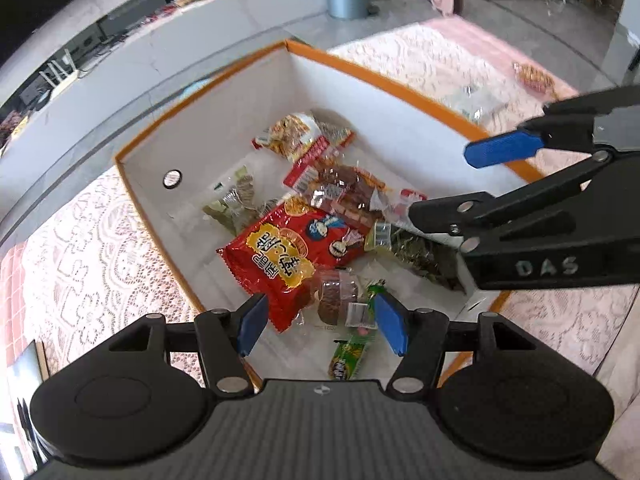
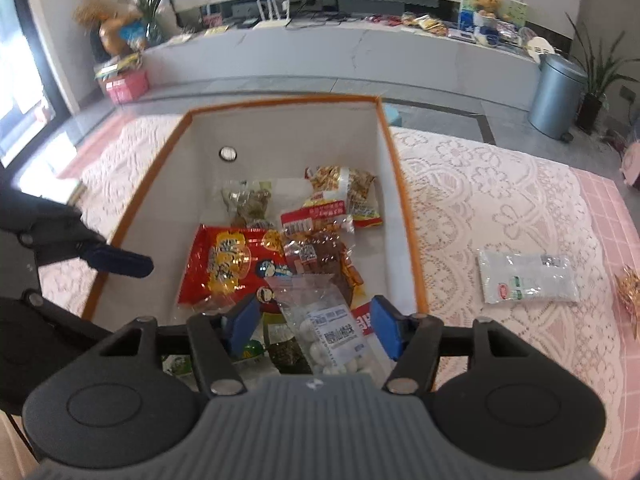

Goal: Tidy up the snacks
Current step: 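Open both grippers to drop the egg and white-ball packets into the box, then move both grippers from the box toward the white packet and orange packet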

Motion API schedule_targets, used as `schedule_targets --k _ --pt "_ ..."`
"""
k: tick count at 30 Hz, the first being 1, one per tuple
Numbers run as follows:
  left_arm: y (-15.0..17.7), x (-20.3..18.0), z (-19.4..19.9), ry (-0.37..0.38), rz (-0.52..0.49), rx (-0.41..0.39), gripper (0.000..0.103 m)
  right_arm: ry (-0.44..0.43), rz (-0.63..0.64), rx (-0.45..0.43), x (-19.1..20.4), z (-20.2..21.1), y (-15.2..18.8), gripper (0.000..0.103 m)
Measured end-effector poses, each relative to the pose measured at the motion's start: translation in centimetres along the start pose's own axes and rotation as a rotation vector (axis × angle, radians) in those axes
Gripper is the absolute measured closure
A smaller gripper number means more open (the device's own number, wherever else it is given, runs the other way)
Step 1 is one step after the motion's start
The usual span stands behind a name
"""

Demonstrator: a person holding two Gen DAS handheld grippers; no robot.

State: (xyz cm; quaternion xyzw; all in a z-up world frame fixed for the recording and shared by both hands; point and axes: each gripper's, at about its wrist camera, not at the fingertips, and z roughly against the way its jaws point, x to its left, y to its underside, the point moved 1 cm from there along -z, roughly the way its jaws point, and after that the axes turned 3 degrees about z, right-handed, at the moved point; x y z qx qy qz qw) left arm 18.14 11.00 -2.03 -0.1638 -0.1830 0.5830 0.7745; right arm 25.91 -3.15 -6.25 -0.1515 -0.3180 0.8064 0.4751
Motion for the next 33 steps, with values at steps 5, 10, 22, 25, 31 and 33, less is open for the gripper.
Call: schedule_targets --k 5,10,22,25,31,33 --pt "0.7 -0.5 2.2 -0.014 0.069 -0.092 0.031 -0.008 -0.067 -0.053 -1.1 2.7 0.7 0.037" --pt "1.2 -2.0 4.5 -0.028 0.100 -0.208 0.031 0.004 -0.121 -0.110 -2.3 5.8 2.2 0.037" --pt "1.5 -8.1 6.7 0.078 0.162 -0.396 0.031 0.085 -0.248 -0.260 -7.3 13.0 8.0 0.036" --pt "1.0 -9.8 6.6 0.101 0.151 -0.395 0.031 0.103 -0.283 -0.270 -8.8 14.0 9.1 0.036" --pt "-0.9 -13.2 5.7 0.130 0.073 -0.362 0.031 0.150 -0.352 -0.290 -12.2 15.4 11.3 0.036" --pt "-1.7 -14.2 5.4 0.153 0.034 -0.354 0.030 0.167 -0.370 -0.293 -13.3 15.8 12.1 0.035"
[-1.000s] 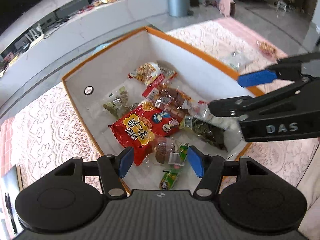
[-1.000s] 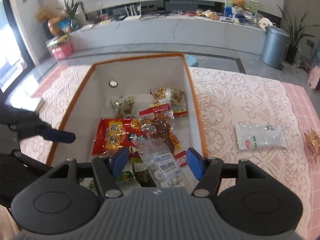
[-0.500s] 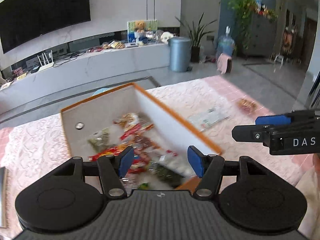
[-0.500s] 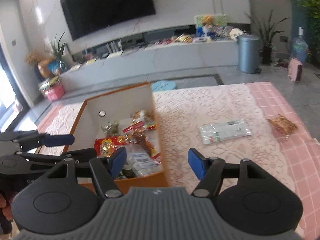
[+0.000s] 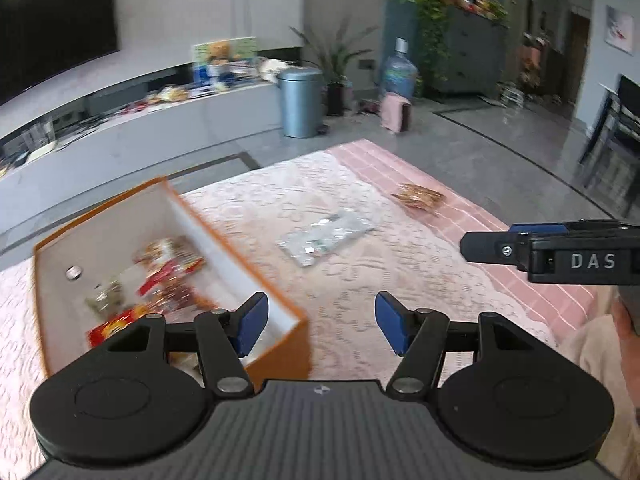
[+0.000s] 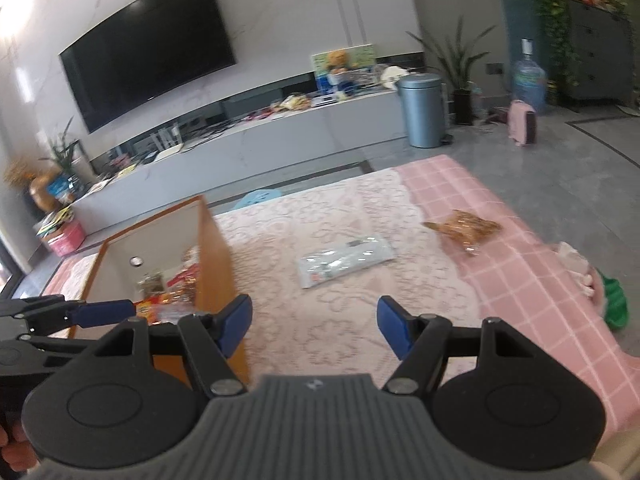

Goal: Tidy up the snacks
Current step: 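Move both grippers from the box toward the white packet and orange packet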

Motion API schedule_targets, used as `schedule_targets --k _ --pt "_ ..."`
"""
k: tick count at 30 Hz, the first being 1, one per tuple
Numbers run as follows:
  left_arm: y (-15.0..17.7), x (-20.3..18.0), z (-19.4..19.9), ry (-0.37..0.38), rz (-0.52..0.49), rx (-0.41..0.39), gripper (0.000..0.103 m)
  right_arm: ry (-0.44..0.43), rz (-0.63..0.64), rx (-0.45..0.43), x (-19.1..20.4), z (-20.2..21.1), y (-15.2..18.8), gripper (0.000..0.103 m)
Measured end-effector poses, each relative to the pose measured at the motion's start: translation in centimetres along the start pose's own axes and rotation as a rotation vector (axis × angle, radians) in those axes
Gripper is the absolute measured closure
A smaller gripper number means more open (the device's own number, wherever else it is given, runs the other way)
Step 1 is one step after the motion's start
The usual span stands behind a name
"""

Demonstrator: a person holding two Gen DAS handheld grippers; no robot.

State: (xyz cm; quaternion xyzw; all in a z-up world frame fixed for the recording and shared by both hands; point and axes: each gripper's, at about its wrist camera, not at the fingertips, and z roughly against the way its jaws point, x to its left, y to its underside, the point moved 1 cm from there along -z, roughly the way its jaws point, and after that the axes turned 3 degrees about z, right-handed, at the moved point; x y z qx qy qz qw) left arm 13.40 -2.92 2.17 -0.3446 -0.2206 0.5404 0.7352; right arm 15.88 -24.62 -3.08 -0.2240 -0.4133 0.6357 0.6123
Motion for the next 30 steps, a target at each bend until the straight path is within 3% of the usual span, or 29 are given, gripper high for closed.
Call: schedule_targets --k 6,17,30 --pt "-1.0 -3.0 -2.5 0.078 -0.077 0.031 0.020 0.042 -0.072 0.008 -3.9 -0.2 0.8 0.029" --pt "-3.7 -5.7 -8.2 0.070 -0.219 0.127 0.019 0.110 -0.151 0.018 -9.3 -2.7 0.4 0.018" --pt "-7.2 -5.8 -15.0 0.081 -0.353 0.213 0.019 0.188 -0.242 0.033 -13.7 -9.3 -1.2 0.018"
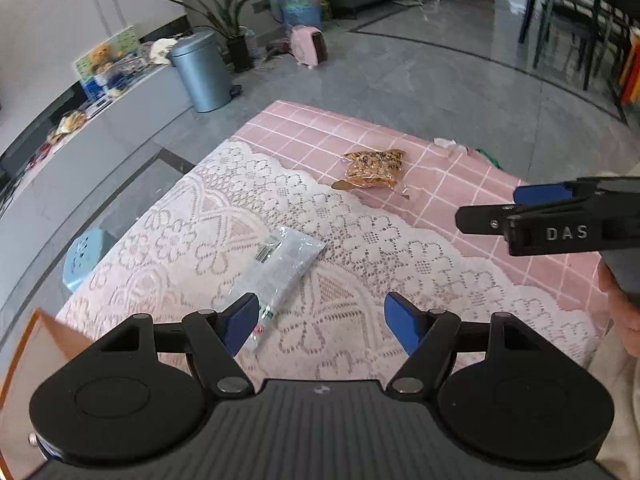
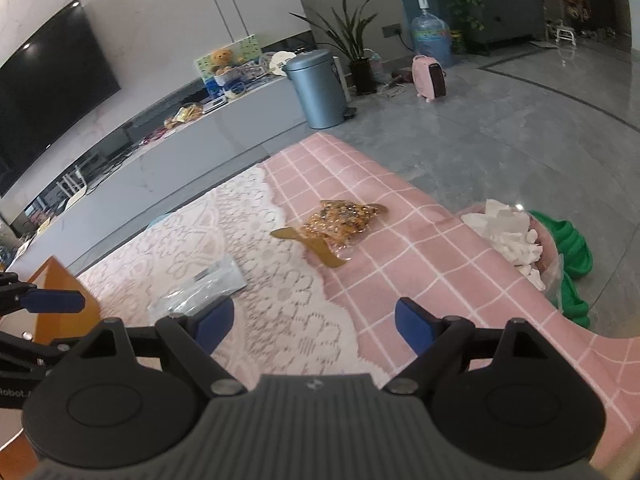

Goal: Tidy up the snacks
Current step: 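Move both grippers from the box toward the white packet and orange packet, then grasp the orange vacuum packet with the right gripper while the left grasps the white packet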

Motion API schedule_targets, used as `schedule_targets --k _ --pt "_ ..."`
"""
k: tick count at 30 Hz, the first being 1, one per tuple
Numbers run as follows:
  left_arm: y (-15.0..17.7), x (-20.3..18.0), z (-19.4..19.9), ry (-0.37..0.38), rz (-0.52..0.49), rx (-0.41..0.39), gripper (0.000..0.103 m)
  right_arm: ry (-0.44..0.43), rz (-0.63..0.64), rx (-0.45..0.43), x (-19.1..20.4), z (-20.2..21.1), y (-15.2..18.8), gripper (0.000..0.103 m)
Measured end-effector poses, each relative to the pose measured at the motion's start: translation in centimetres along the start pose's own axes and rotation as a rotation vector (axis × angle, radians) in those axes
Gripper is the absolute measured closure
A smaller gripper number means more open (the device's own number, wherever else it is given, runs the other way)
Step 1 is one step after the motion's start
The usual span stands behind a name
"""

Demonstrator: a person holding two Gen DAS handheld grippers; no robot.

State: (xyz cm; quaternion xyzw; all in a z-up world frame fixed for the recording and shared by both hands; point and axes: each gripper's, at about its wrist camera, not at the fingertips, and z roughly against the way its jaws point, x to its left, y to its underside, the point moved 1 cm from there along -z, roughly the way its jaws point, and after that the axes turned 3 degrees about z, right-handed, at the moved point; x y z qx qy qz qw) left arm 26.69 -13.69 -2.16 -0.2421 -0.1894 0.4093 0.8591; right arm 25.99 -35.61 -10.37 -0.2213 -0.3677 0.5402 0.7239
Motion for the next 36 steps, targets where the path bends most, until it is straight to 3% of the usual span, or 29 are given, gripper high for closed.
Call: schedule_targets --k 8,15,23,33,36 --pt "-1.7 1.0 -5.1 -0.014 -0.144 0.074 0.019 0.005 0.014 0.038 0.2 -4.6 -0.7 0.018" --pt "-2.3 3.6 -9.9 0.005 -0.095 0.217 0.019 0.019 0.081 -0.008 1.4 -8.2 -1.7 0.019" --pt "-1.9 4.9 -13.3 -0.023 -0.101 0.297 0.019 0.171 0.287 -0.031 2.5 -11.7 -1.9 0.038" --pt "-2.8 3.9 -15.0 -0.016 -0.249 0.266 0.013 0.181 0.346 -0.076 2.7 -13.0 -1.6 0.057" --pt "-3.1 4.3 -15.3 0.011 -0.238 0.255 0.011 0.161 0.383 -0.088 3.1 -13.2 -1.3 0.070"
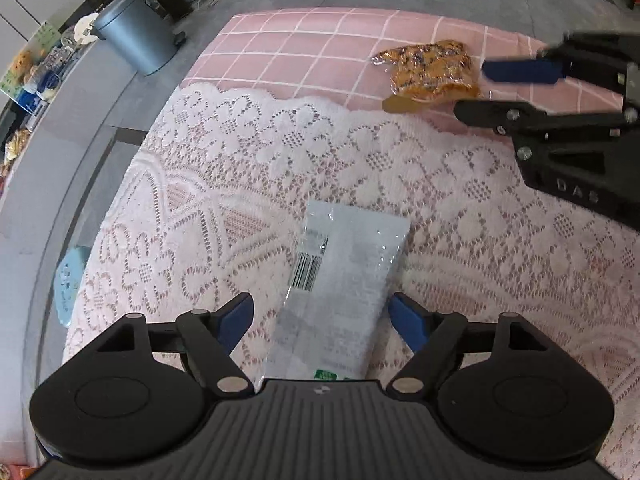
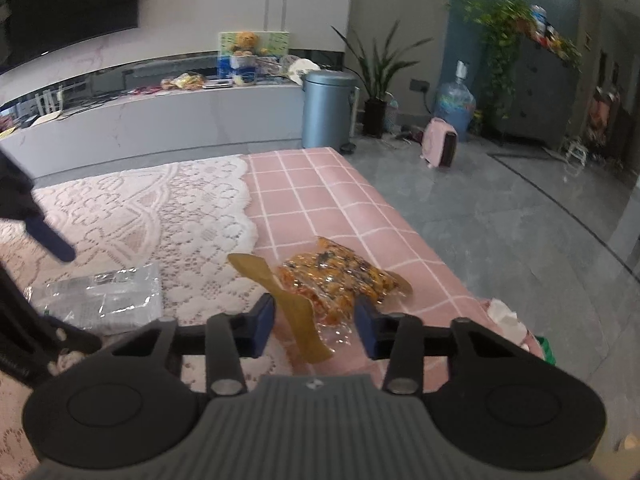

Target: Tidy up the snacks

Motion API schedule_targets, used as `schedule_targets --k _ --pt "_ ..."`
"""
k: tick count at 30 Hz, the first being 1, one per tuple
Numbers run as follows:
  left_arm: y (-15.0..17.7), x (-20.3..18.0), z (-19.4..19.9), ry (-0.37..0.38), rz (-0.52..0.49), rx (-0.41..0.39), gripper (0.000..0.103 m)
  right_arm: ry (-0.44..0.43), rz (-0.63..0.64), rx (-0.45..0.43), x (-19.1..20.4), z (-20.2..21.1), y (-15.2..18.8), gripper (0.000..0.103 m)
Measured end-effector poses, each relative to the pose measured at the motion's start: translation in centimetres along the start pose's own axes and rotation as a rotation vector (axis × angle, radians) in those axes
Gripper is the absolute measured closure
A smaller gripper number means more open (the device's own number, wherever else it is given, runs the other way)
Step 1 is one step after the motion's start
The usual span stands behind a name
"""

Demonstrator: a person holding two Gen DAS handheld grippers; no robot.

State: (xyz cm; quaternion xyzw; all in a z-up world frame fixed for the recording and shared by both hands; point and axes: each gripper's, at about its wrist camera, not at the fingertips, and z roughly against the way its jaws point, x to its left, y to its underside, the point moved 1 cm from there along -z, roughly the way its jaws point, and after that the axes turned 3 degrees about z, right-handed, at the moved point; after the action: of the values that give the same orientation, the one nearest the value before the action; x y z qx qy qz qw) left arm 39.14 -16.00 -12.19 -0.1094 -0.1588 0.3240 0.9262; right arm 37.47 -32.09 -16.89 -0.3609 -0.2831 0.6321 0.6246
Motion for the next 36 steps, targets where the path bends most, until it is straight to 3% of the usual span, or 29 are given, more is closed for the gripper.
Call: schedule_targets --k 2,6,15,23,32,36 --pt "-0.1 1.0 -0.3 0.045 0.073 0.016 0.012 -0.011 0.010 0.015 0.2 -0.3 0.2 0.094" --pt "0.3 2.4 -0.5 0.125 0.237 0.036 0.028 0.000 0.032 -0.001 0.4 -0.1 0.3 0.099" --pt "0.0 0.5 0.5 0.028 0.380 0.125 0.038 -0.022 0.008 0.006 0.0 0.9 0.4 0.101" --pt "1.1 -1.8 2.3 0.059 0.503 0.208 0.039 -0.099 0.101 0.064 0.7 3.8 1.6 0.102" --pt "3.9 -5.7 5.9 0.053 0.502 0.170 0.039 -0.212 0.022 0.211 0.2 8.0 3.3 0.101" --pt "4.3 -7.7 6.9 -0.008 0.459 0.133 0.039 -0.231 0.012 0.240 0.3 10.0 4.1 0.101"
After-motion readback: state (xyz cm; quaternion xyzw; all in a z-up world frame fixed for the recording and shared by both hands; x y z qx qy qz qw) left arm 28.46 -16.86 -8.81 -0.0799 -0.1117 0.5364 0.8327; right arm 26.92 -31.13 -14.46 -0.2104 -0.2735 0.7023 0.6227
